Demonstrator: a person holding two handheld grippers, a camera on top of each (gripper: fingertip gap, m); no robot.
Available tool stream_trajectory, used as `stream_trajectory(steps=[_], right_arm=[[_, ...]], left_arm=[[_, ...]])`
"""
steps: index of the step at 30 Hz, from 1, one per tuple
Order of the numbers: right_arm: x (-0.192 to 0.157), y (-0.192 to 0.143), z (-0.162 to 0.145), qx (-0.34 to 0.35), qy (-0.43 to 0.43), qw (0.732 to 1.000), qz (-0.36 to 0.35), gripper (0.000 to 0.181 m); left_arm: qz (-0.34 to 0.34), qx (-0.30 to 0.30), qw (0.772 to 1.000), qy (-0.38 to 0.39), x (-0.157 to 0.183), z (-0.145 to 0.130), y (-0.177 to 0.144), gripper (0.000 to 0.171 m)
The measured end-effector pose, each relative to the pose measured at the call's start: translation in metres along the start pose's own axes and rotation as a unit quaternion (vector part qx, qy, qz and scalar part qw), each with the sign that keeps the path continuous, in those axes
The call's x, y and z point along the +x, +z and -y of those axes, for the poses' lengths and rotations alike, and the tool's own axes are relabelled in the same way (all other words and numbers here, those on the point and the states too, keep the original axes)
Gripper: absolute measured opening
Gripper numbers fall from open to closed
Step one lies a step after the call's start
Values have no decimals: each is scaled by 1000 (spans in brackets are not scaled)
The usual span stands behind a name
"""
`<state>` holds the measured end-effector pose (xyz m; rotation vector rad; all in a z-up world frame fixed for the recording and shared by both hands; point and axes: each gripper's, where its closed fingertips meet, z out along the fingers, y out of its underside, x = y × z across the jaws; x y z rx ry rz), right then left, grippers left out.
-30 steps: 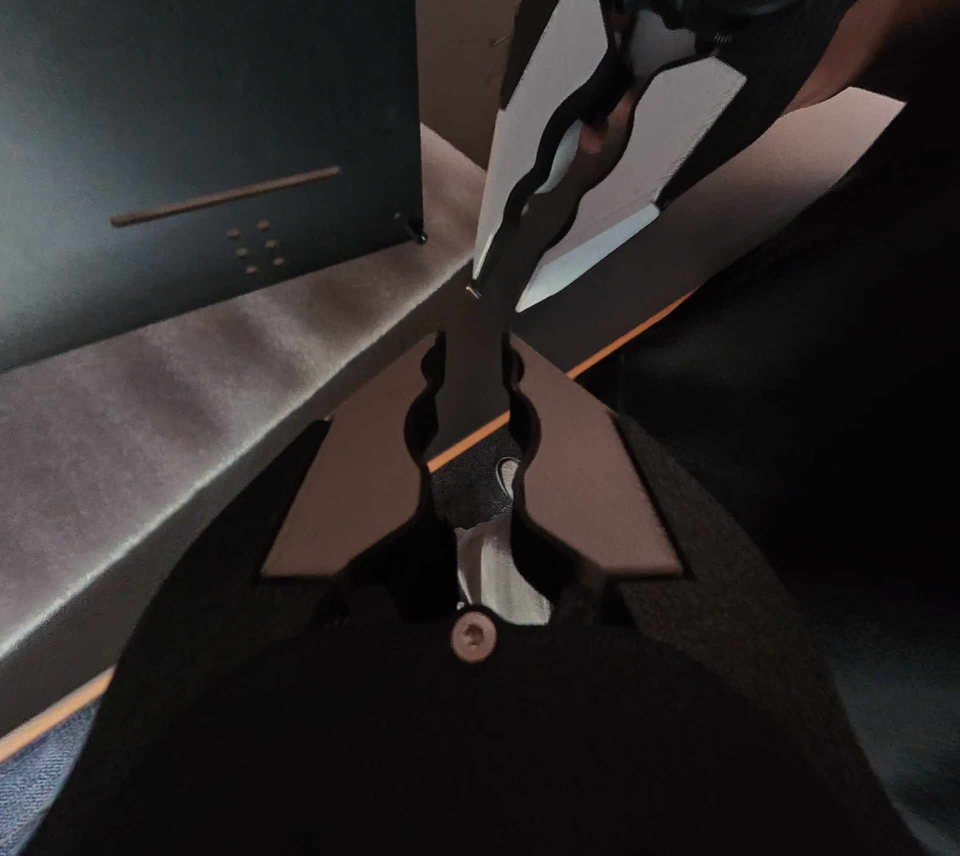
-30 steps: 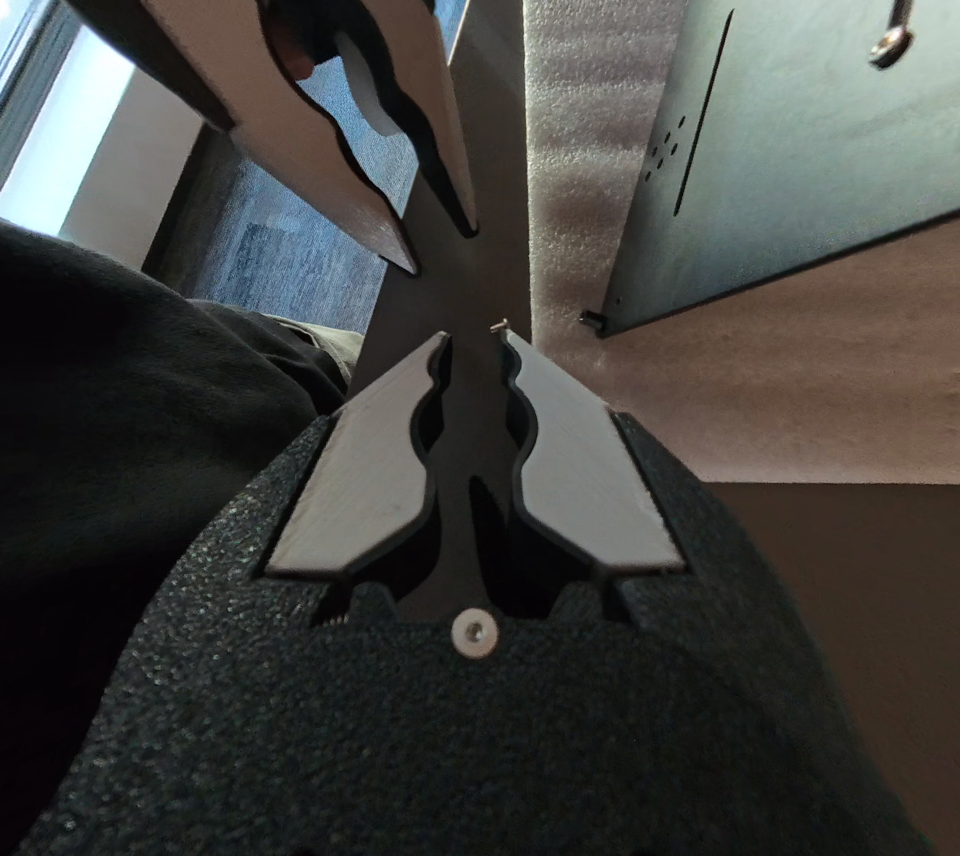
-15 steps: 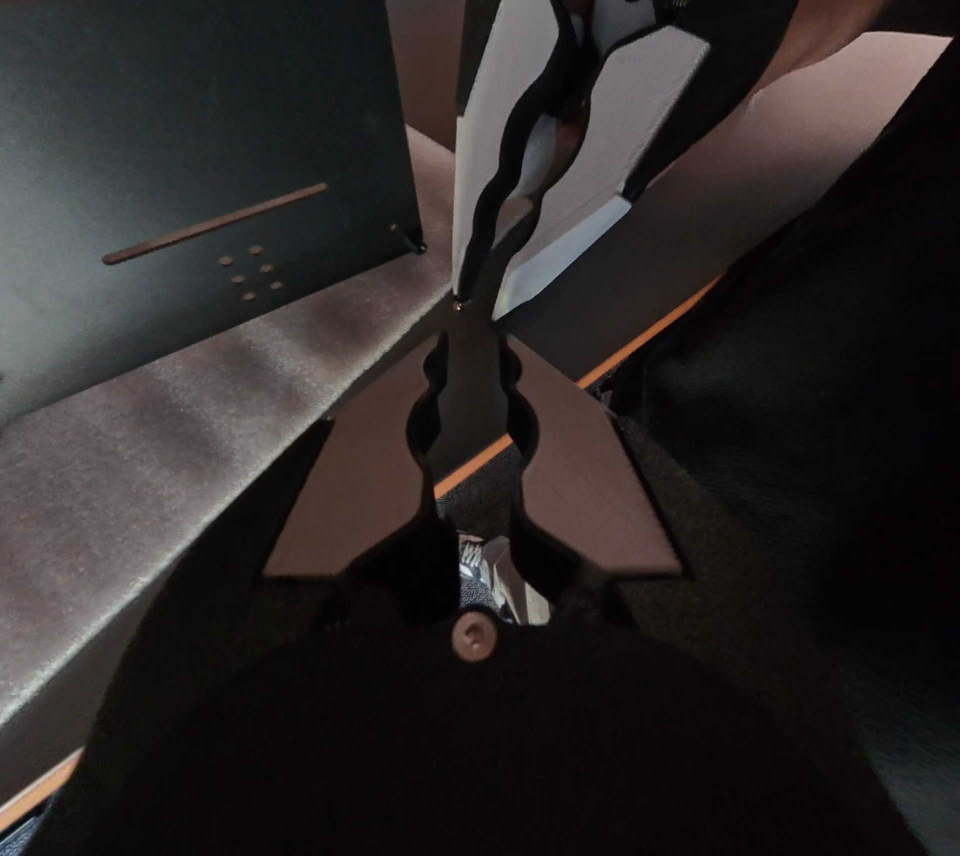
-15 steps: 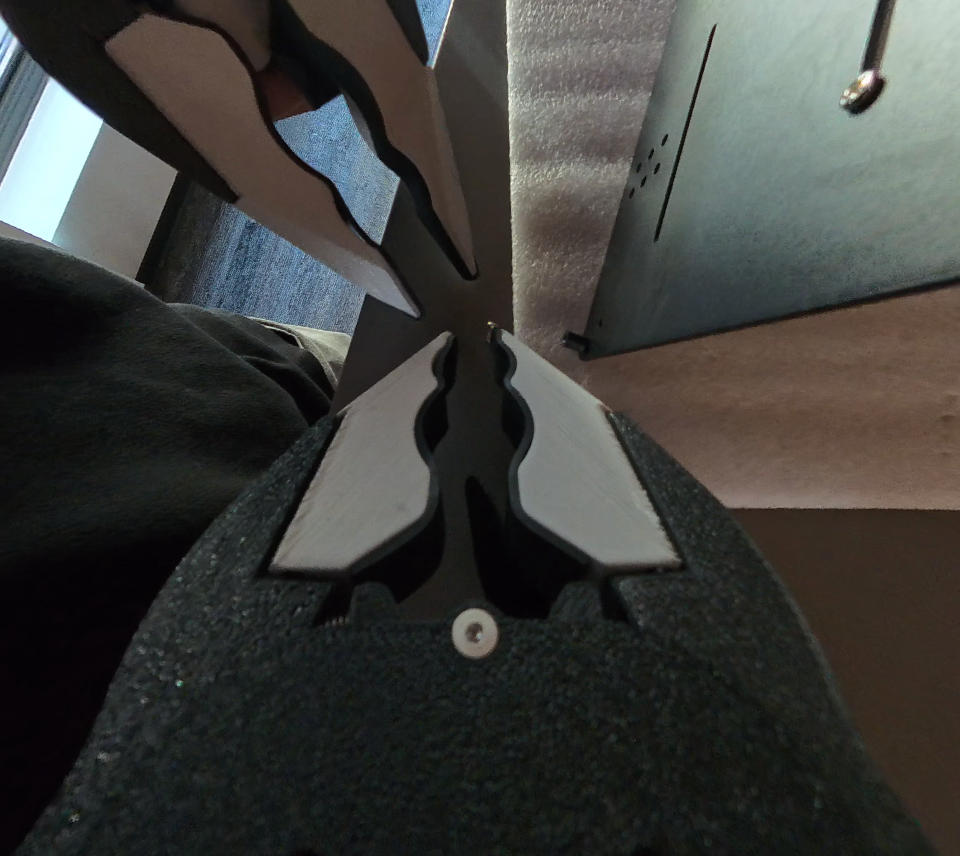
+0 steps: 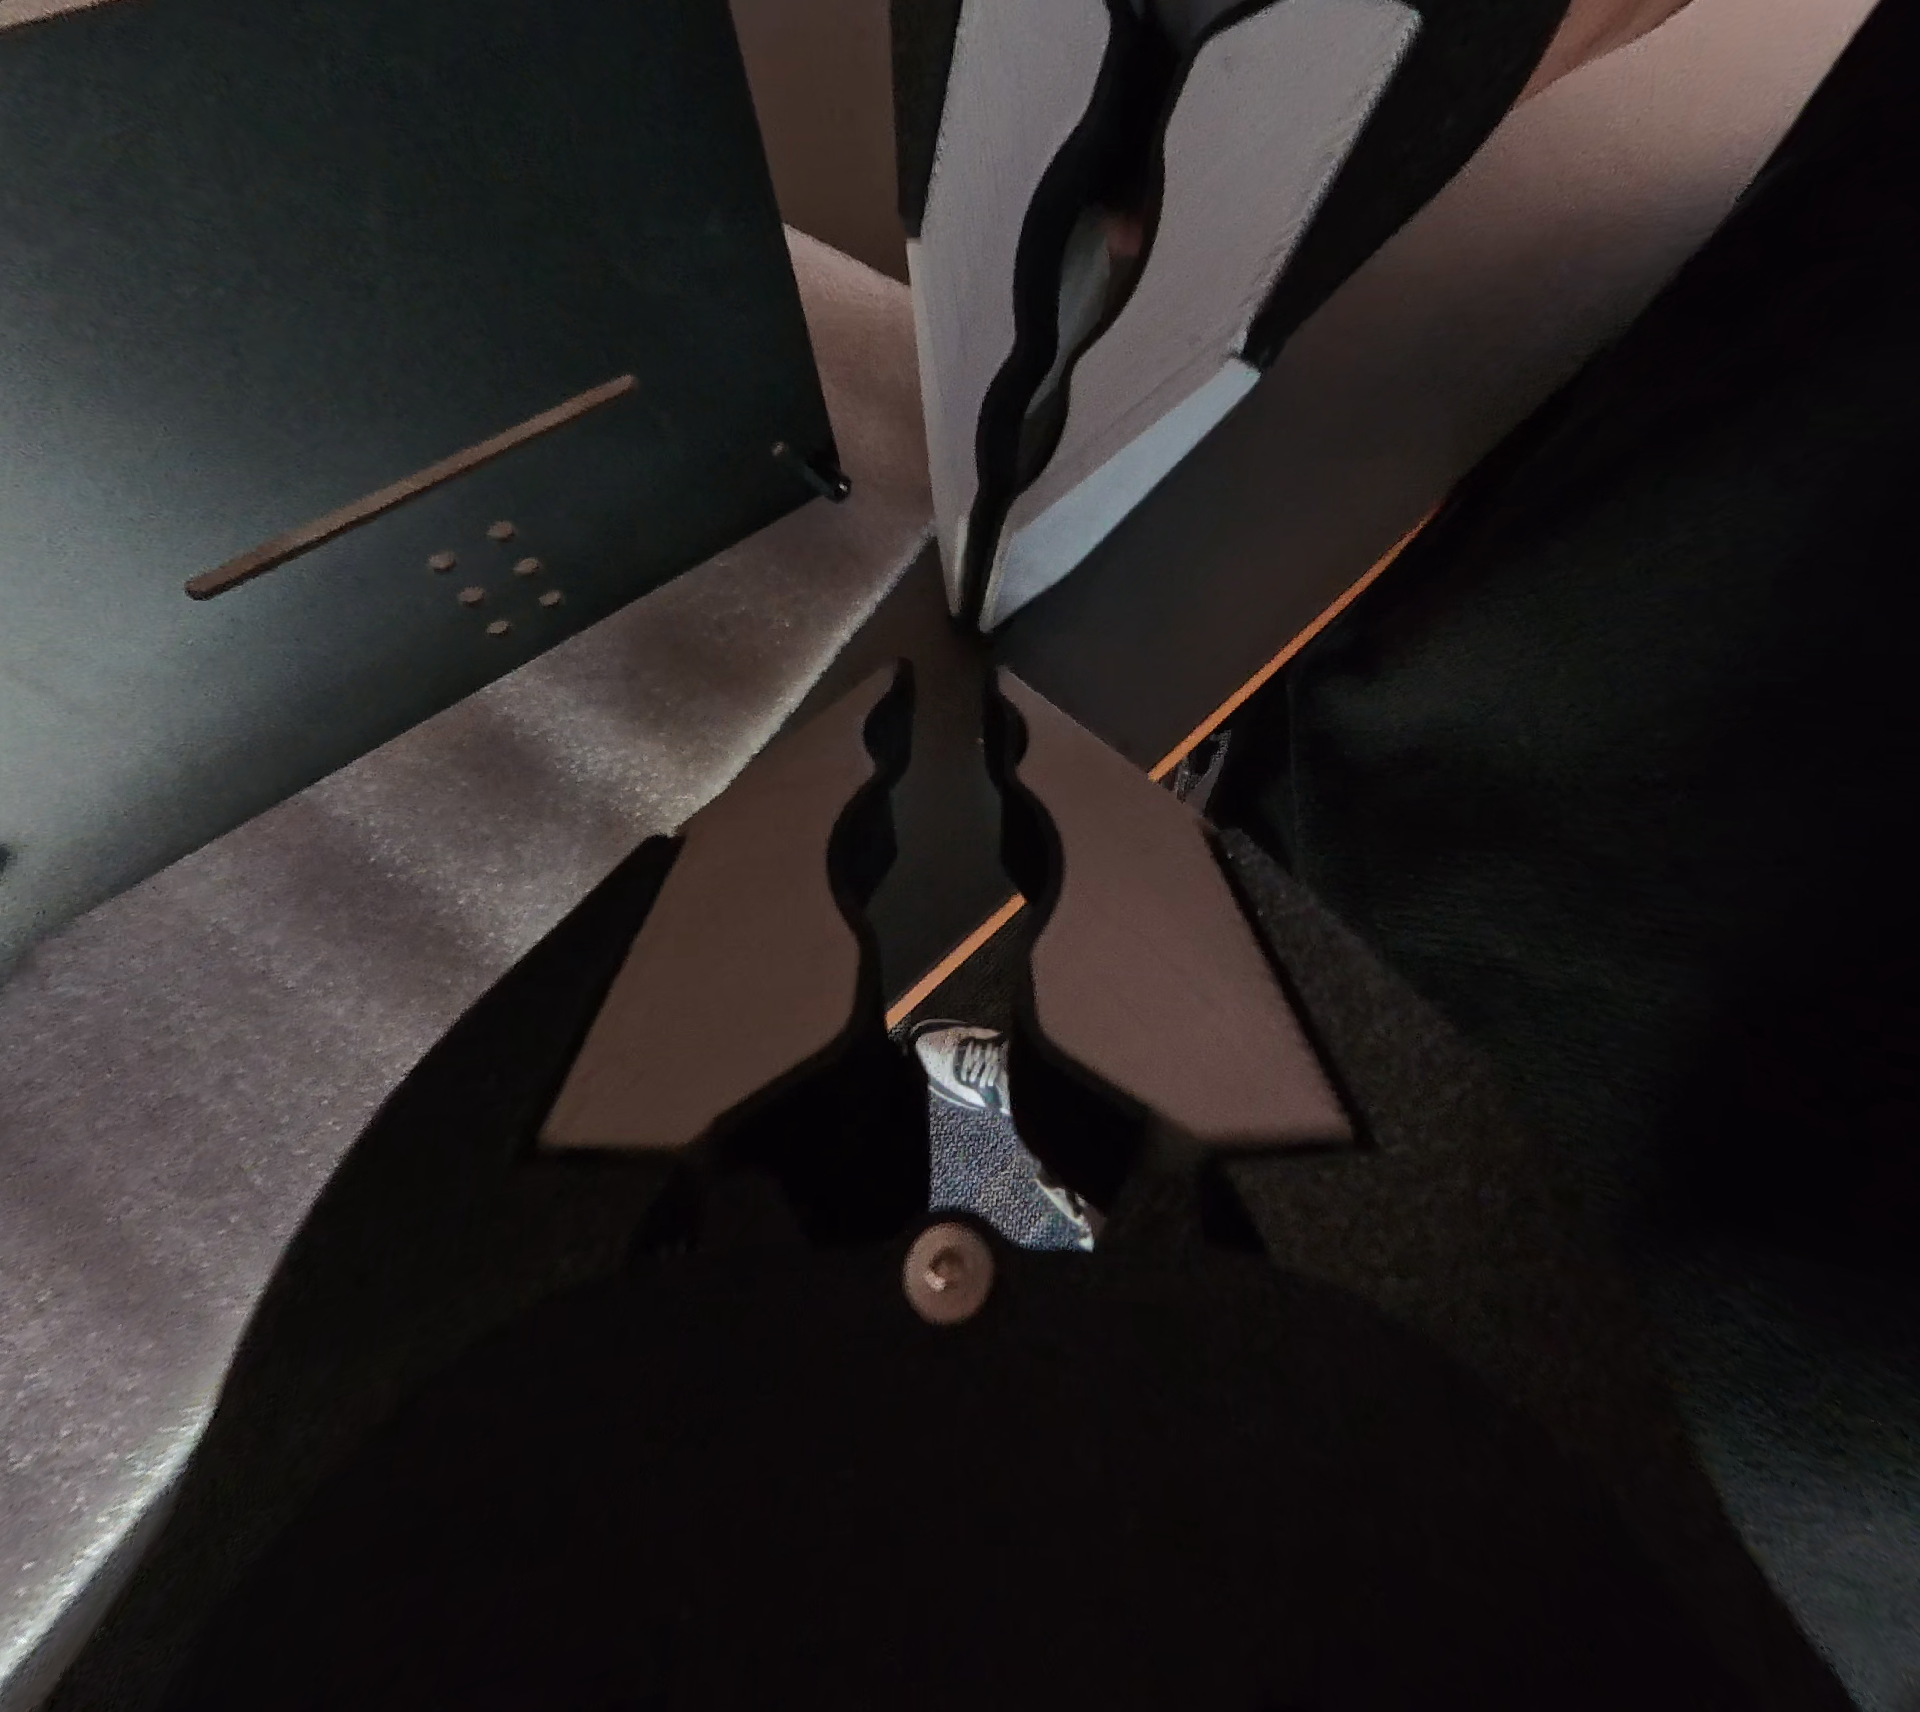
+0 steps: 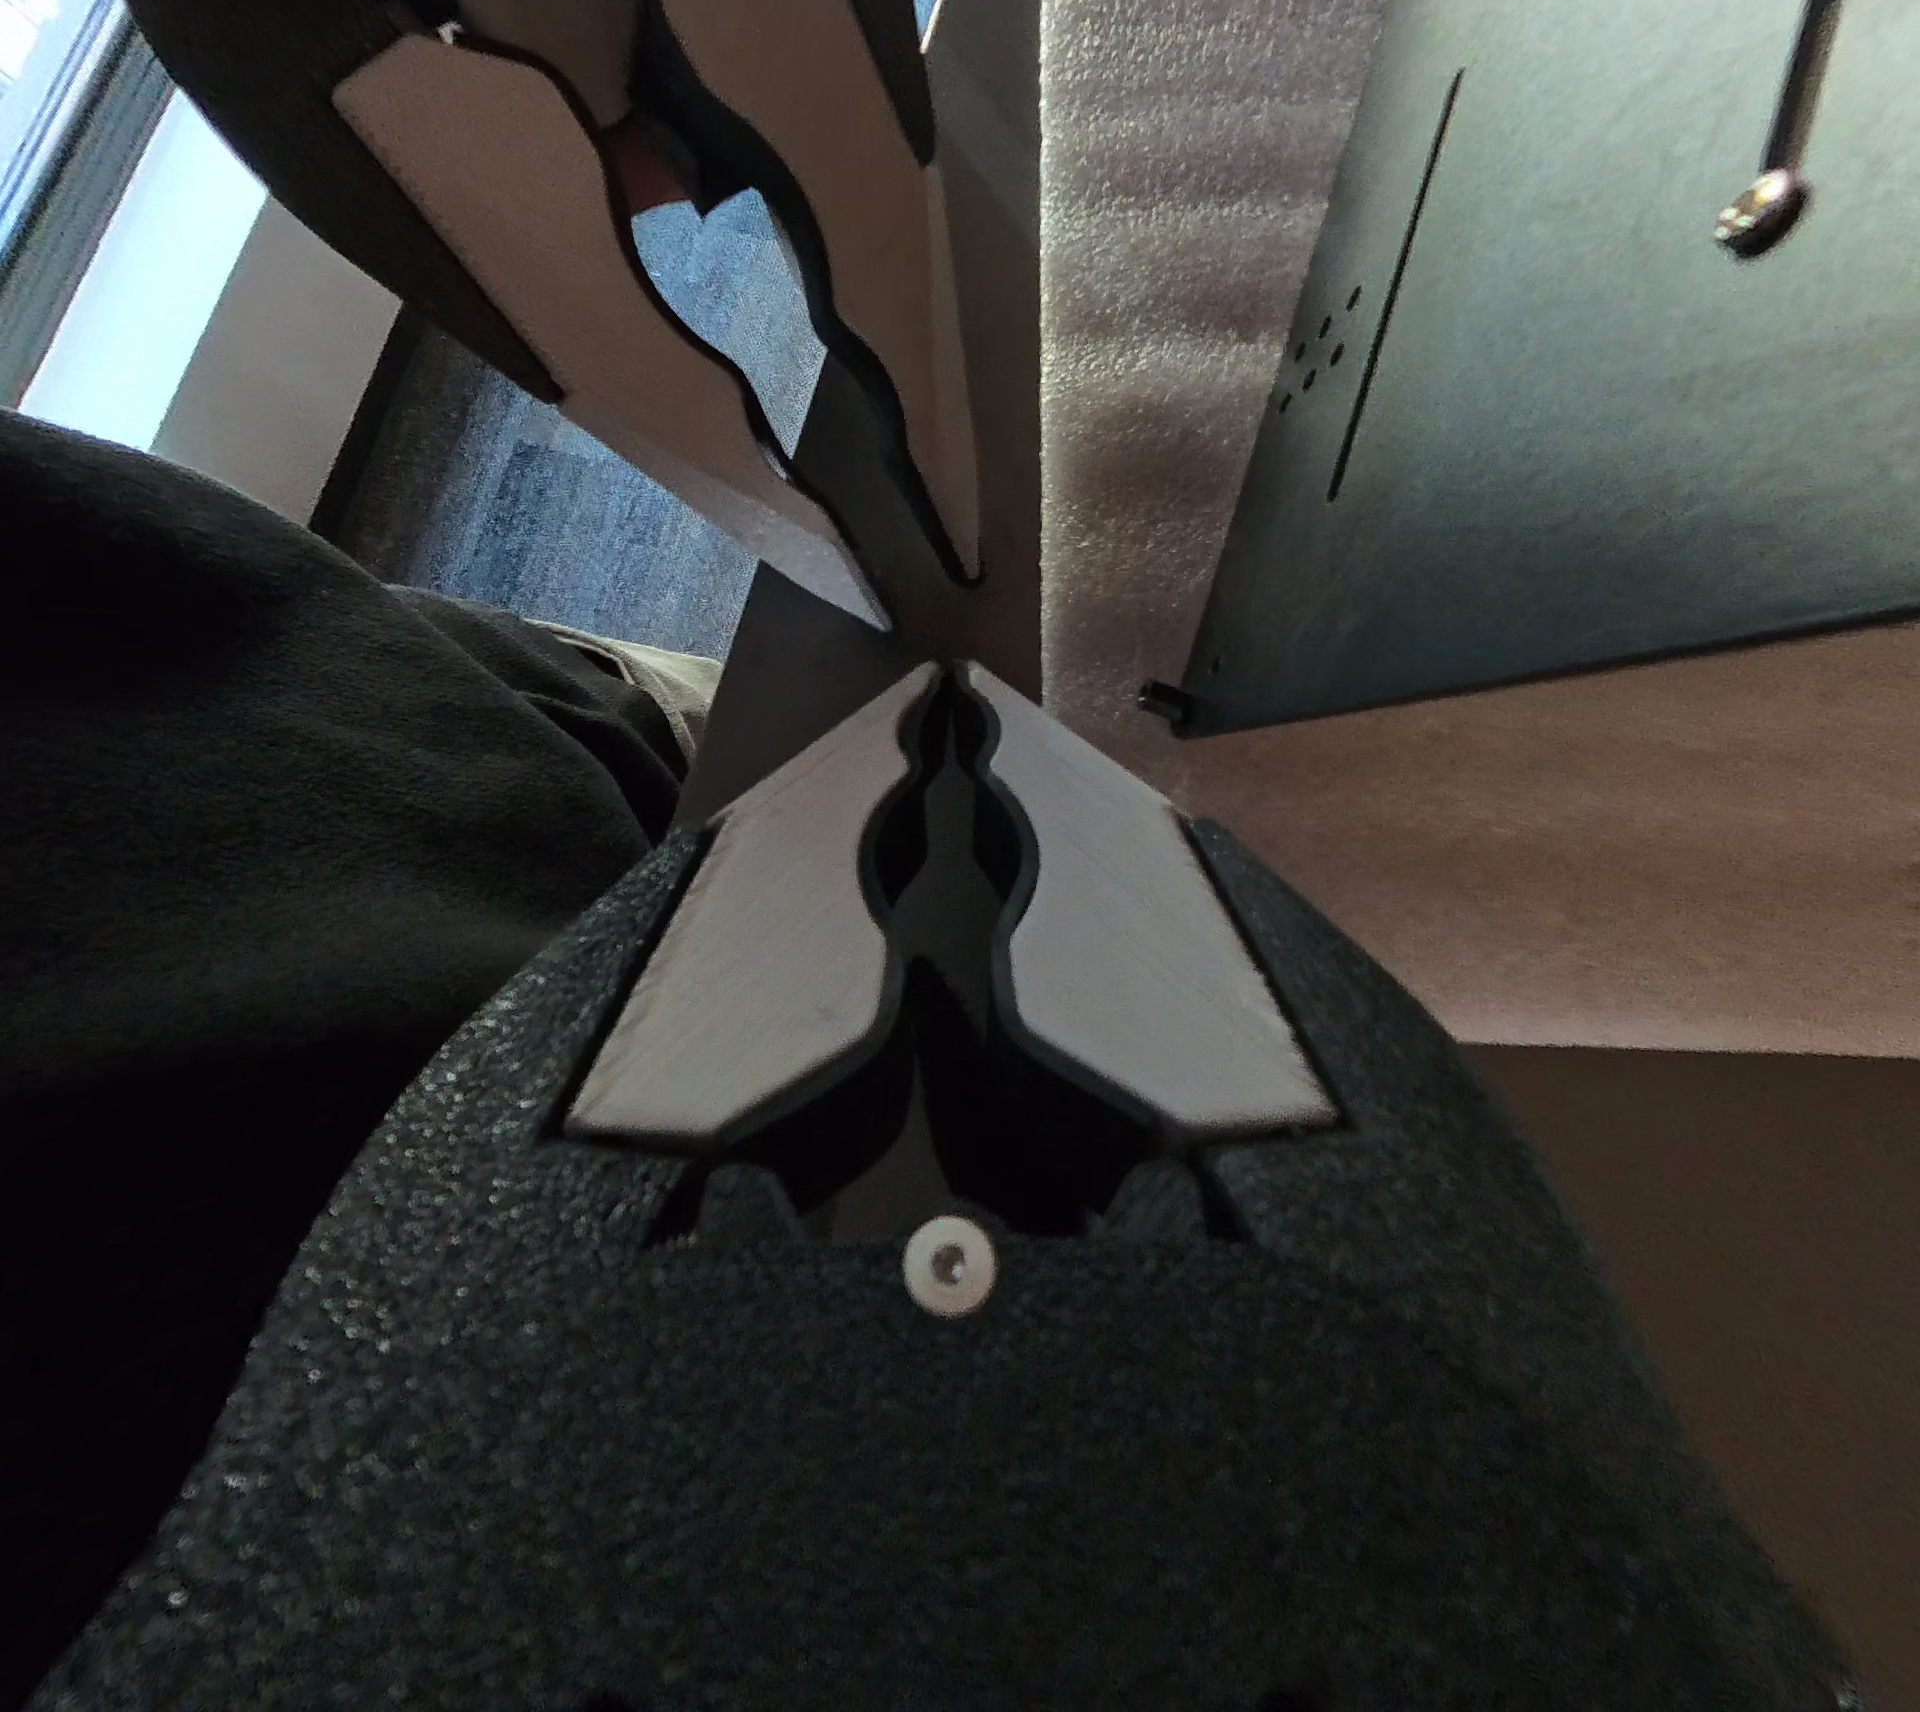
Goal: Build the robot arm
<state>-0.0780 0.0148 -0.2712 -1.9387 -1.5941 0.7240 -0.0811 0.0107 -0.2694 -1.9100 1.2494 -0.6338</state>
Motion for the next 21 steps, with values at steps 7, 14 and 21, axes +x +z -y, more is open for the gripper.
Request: stream_trajectory(steps=[7, 14, 21], right_arm=[[8, -18, 3, 34, 18, 999, -16, 1], [15, -30, -6, 43, 39, 998, -34, 1], [15, -28, -9, 33, 31, 998, -47, 1]], left_arm=[[8, 51, 997, -58, -3, 6, -23, 16], [69, 131, 973, -176, 17, 10, -42, 19], [224, 88, 941, -238, 20, 7, -14, 22]])
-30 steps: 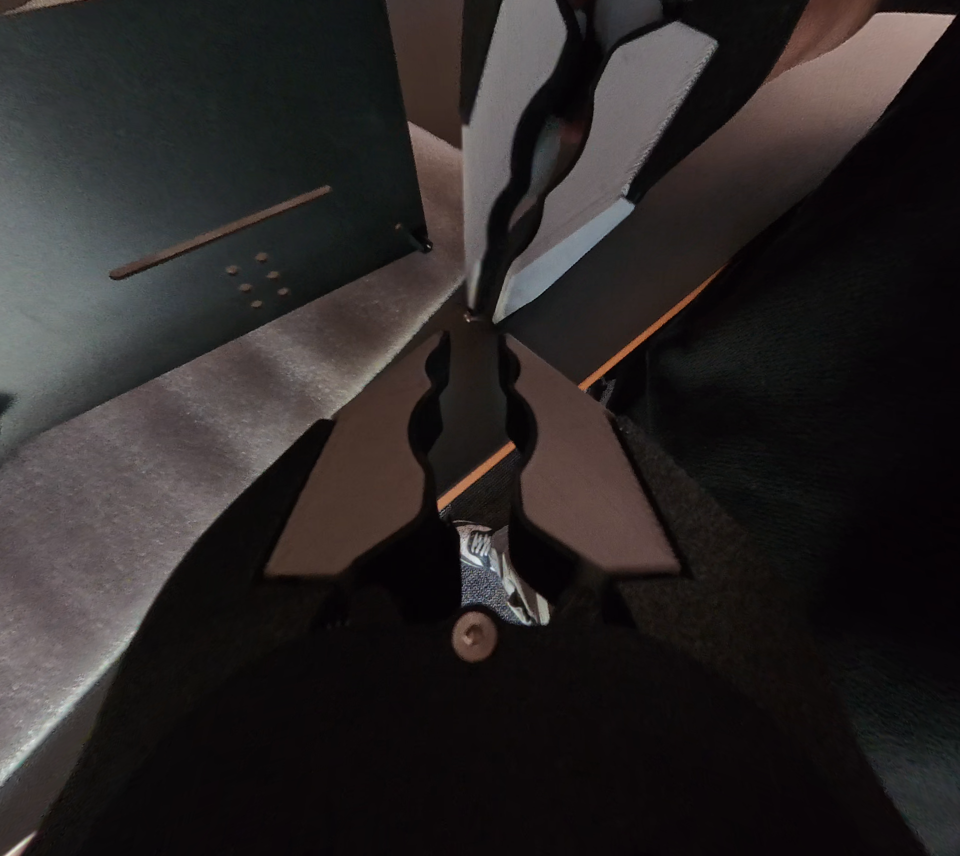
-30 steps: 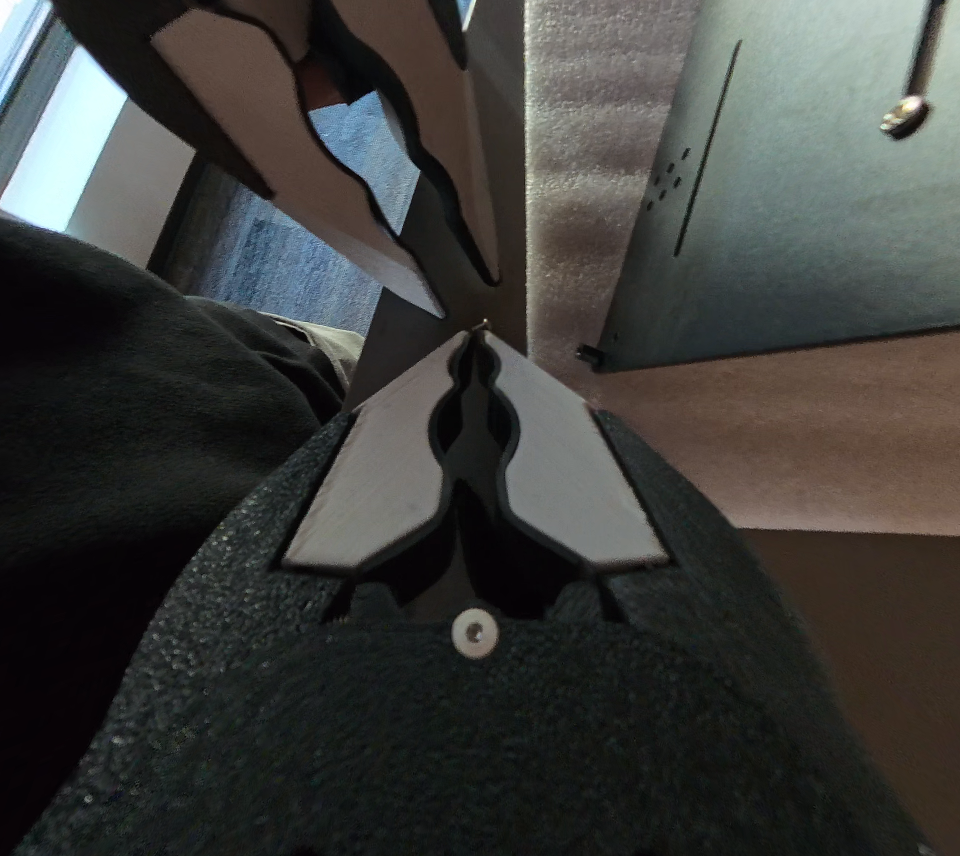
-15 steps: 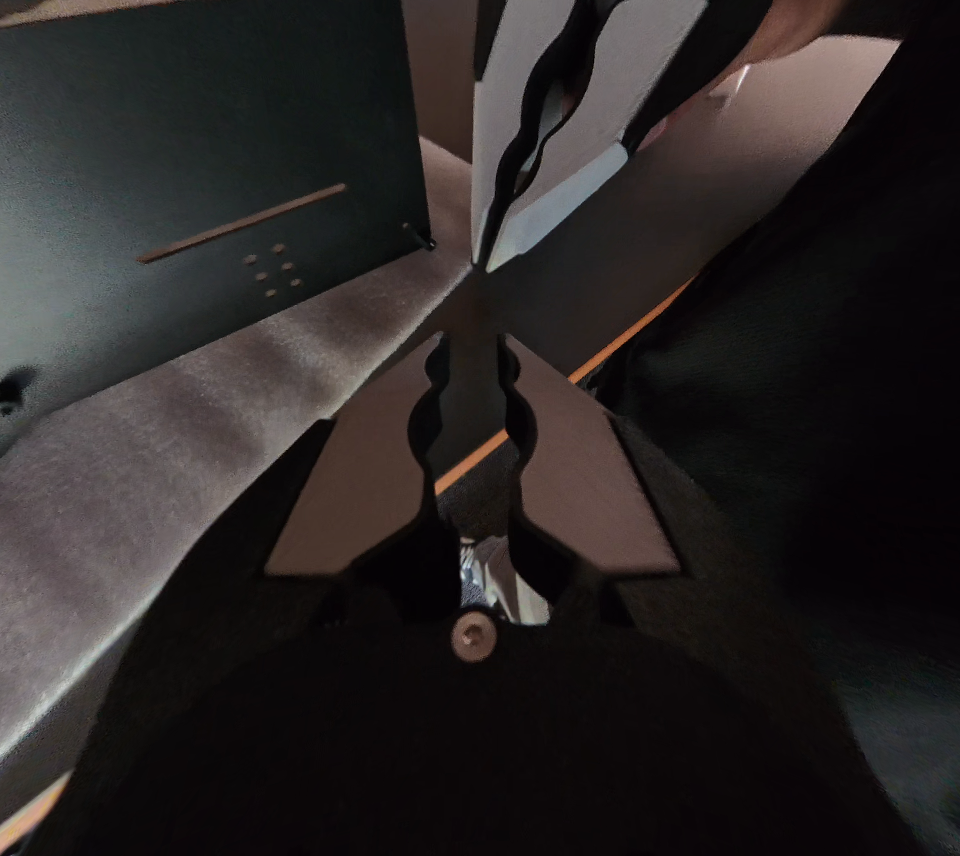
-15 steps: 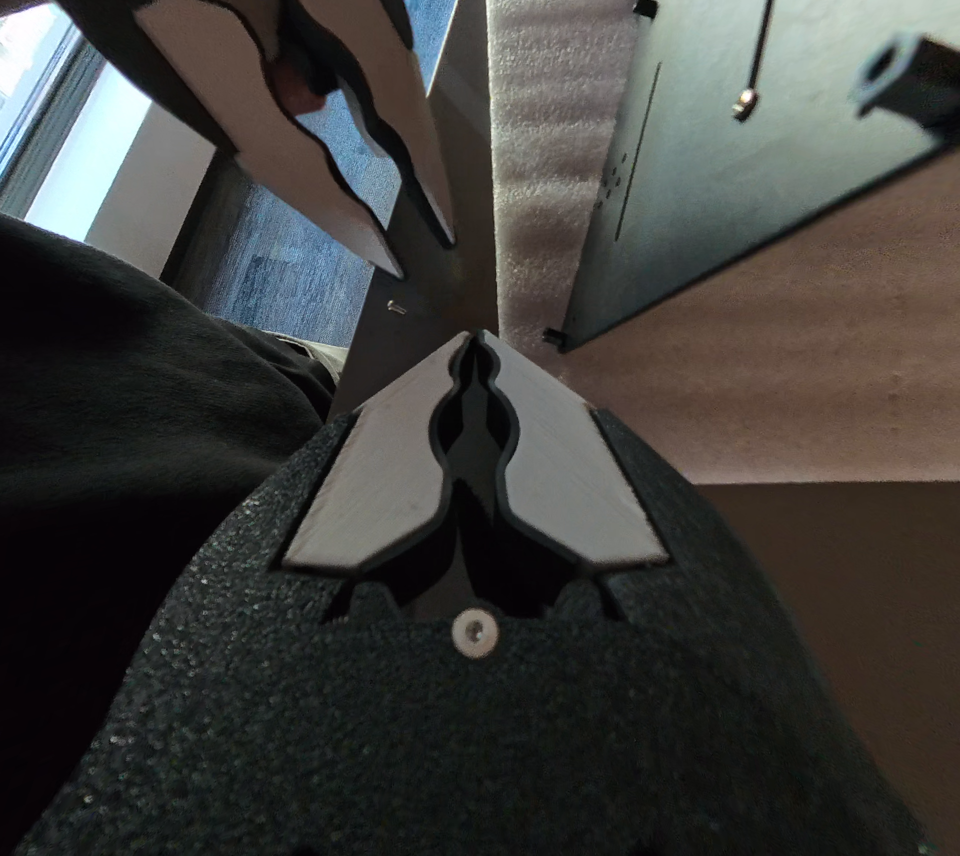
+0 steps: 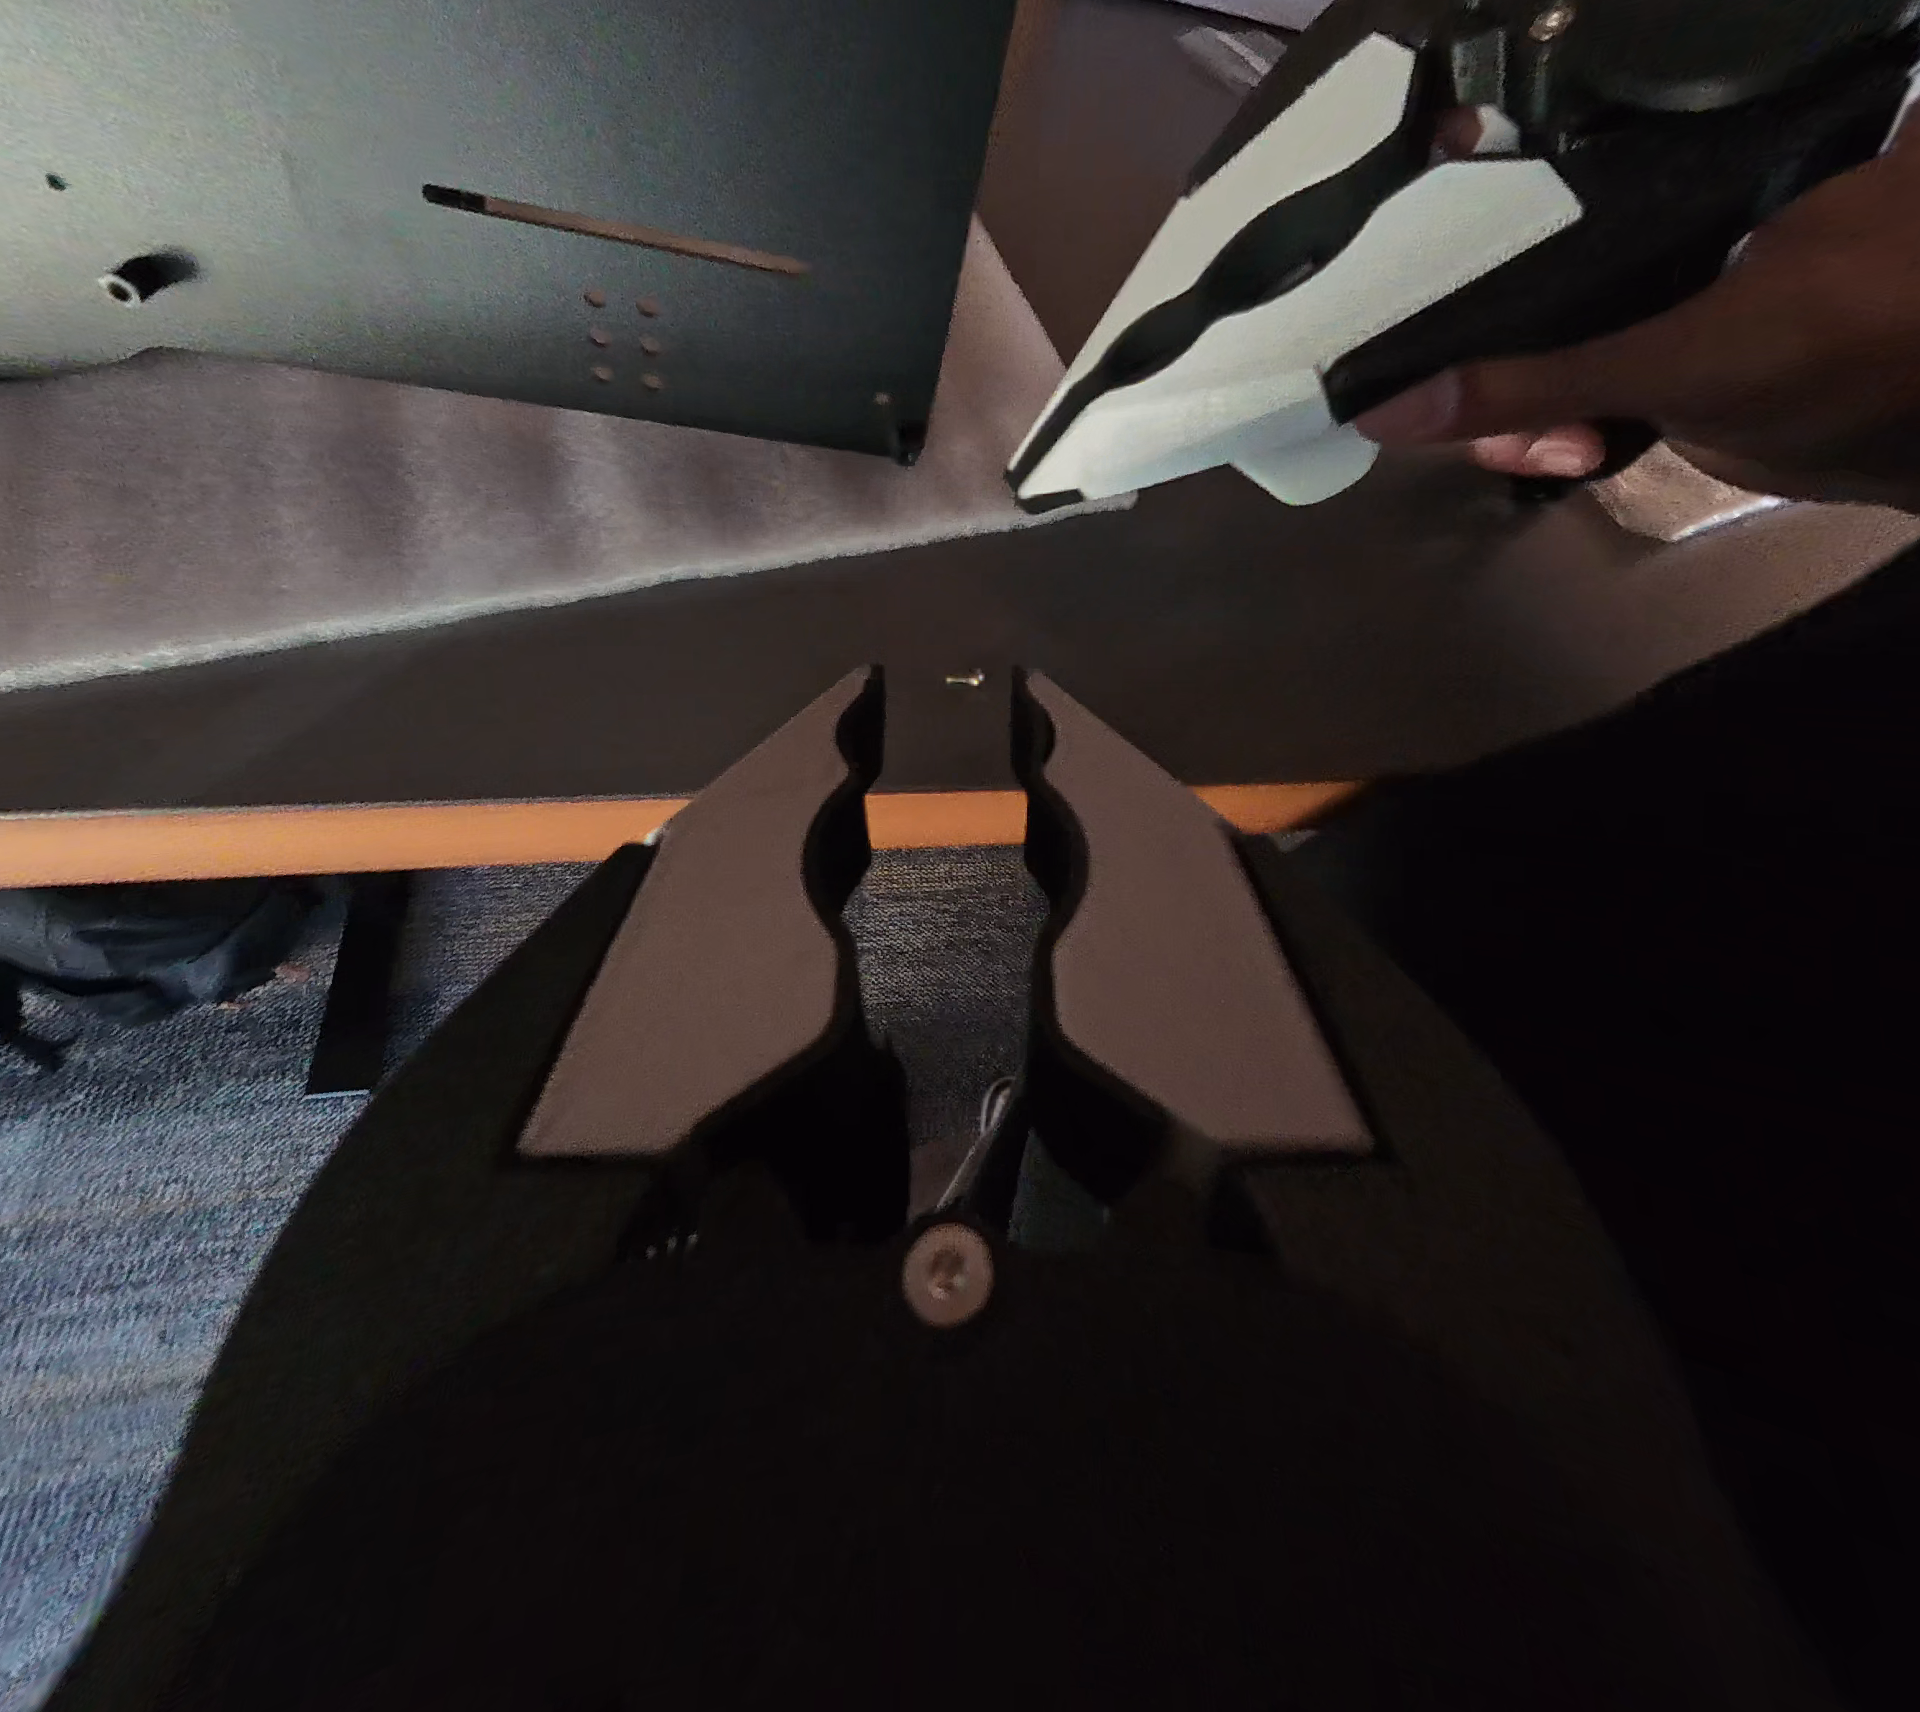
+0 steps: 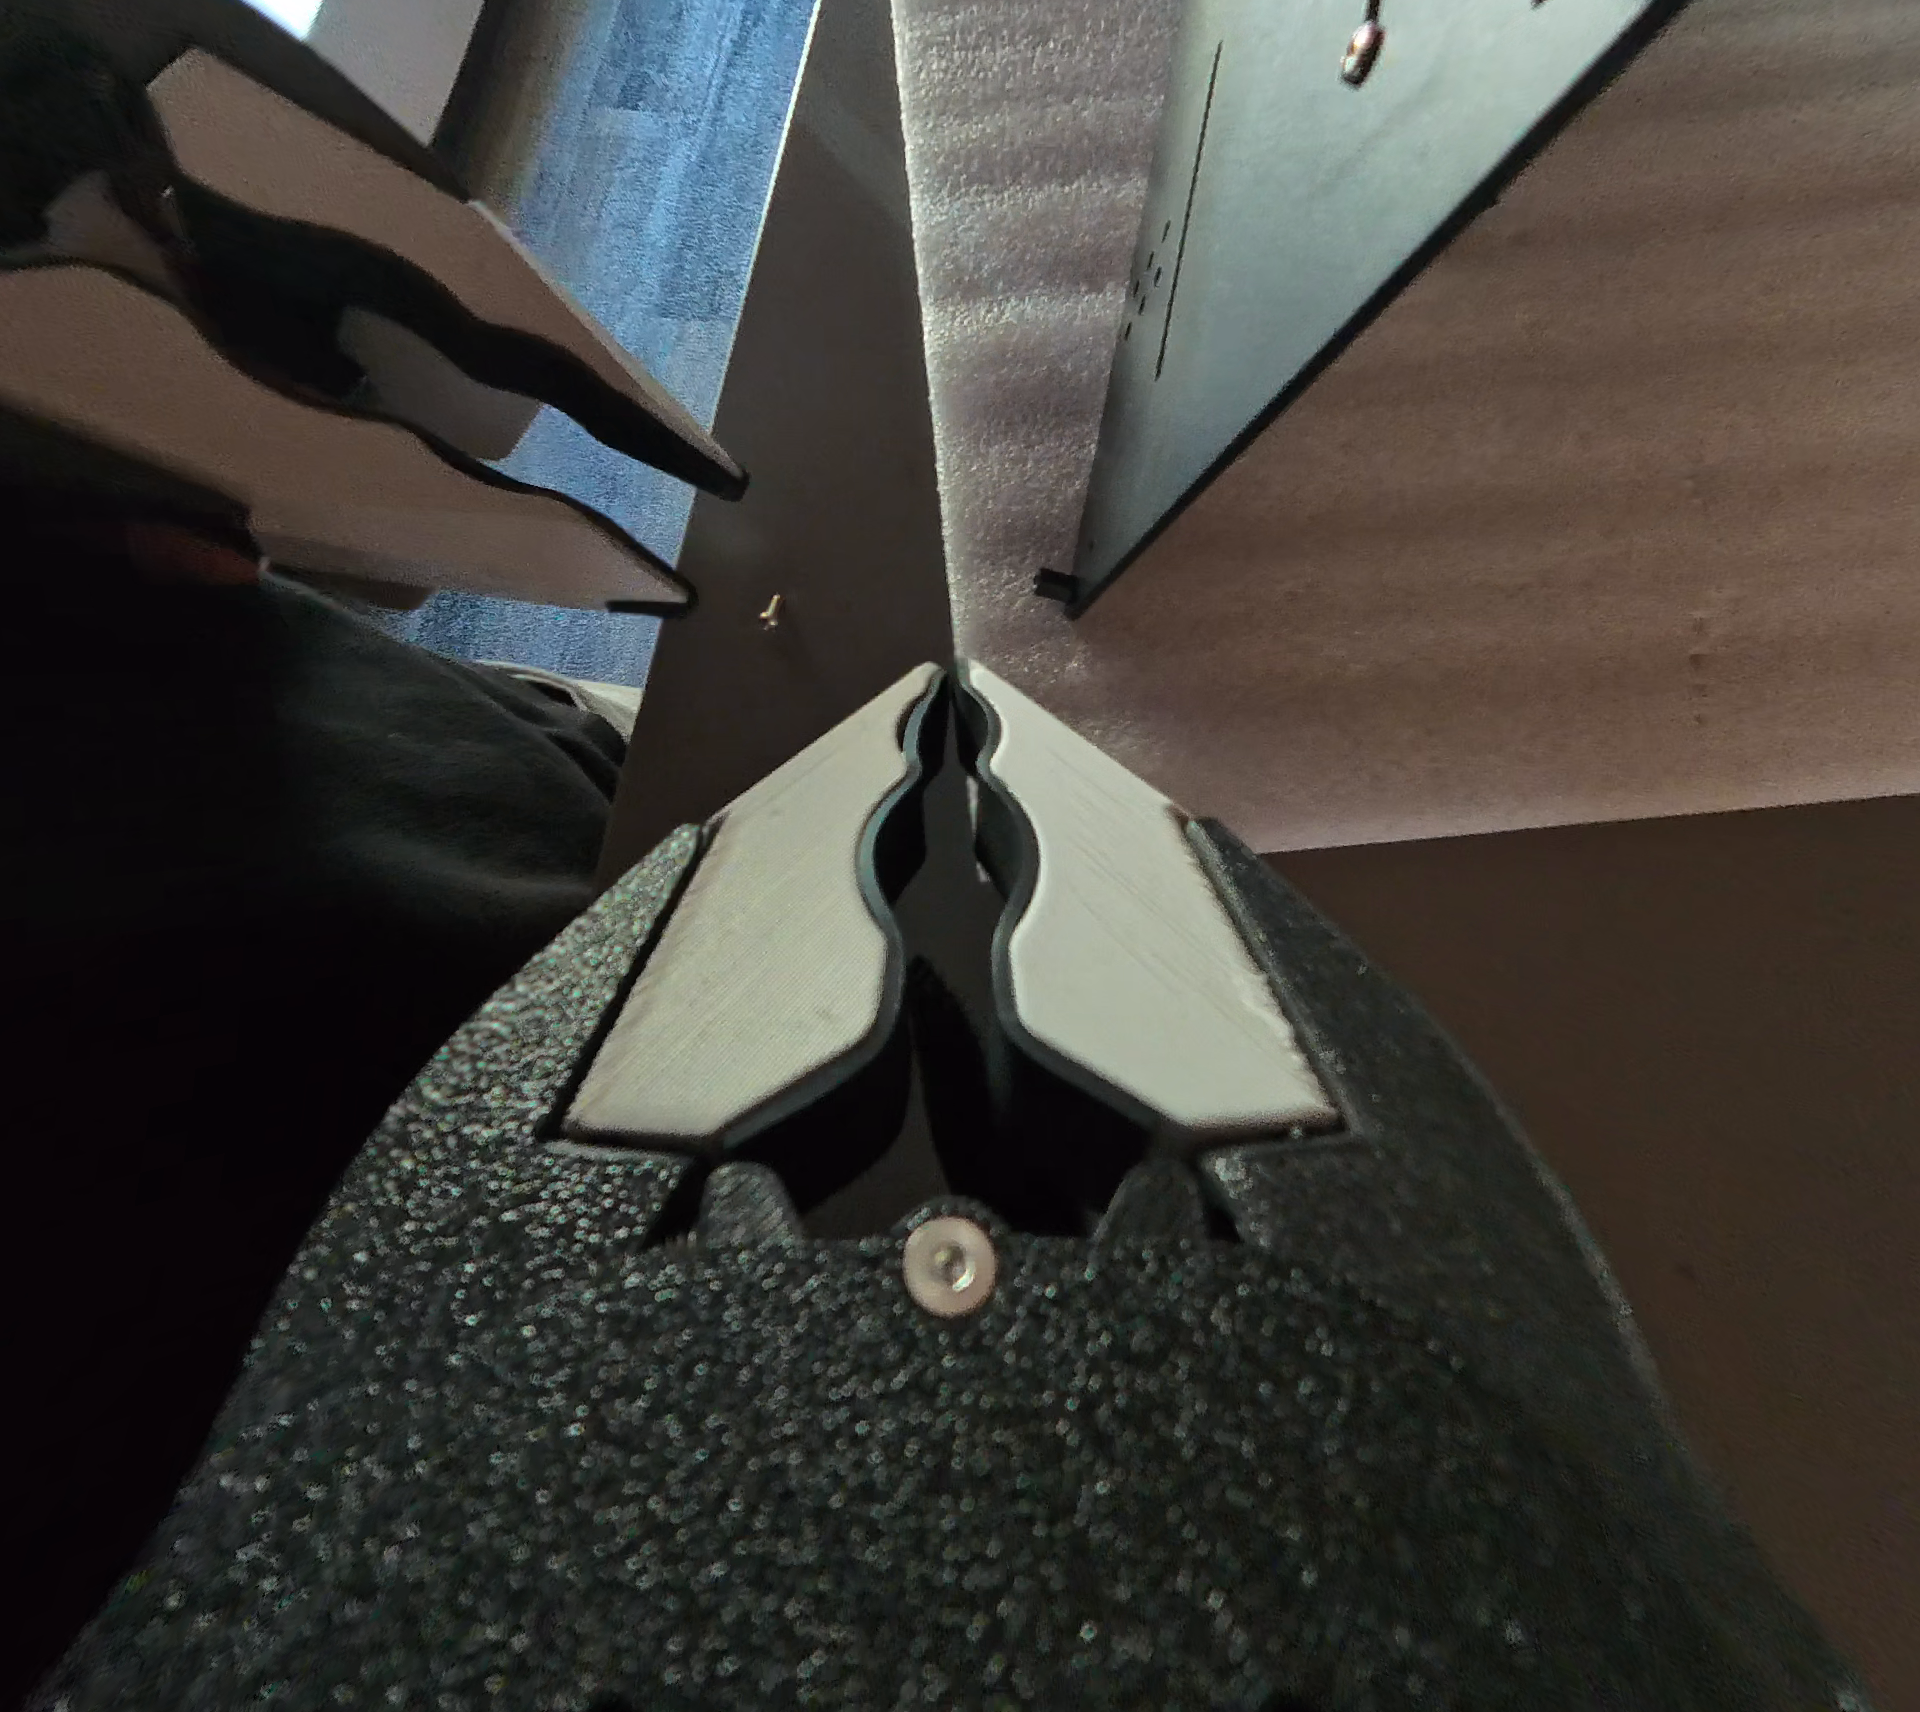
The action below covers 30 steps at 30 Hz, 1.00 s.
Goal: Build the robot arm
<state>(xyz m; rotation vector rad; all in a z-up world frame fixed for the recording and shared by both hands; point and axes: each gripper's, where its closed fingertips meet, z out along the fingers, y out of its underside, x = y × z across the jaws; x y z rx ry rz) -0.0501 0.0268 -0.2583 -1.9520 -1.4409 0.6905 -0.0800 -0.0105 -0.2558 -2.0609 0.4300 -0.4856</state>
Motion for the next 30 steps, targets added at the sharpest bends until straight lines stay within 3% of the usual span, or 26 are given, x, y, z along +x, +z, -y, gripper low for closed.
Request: stream_trajectory(steps=[2, 9, 11, 17, 26, 30], right_arm=[[2, 1, 1, 0, -3, 1000, -11, 1], [-30, 13, 6, -11, -71, 996, 44, 6], [-29, 13, 7, -13, -80, 996, 46, 6], [-17, 3, 4, -8, -63, 996, 57, 7], [-10, -3, -7, -10, -43, 998, 50, 8], [-7, -4, -8, -7, -32, 998, 50, 8]], left_arm=[[46, -7, 999, -16, -4, -3, 5, 22], [76, -3, 997, -16, 2, -7, 8, 26], [81, -2, 997, -9, 4, -9, 10, 17], [98, 2, 995, -9, -4, -3, 17, 16], [97, -10, 995, 9, -16, 7, 24, 16], [23, -1, 997, 80, -5, 13, 16, 16]])
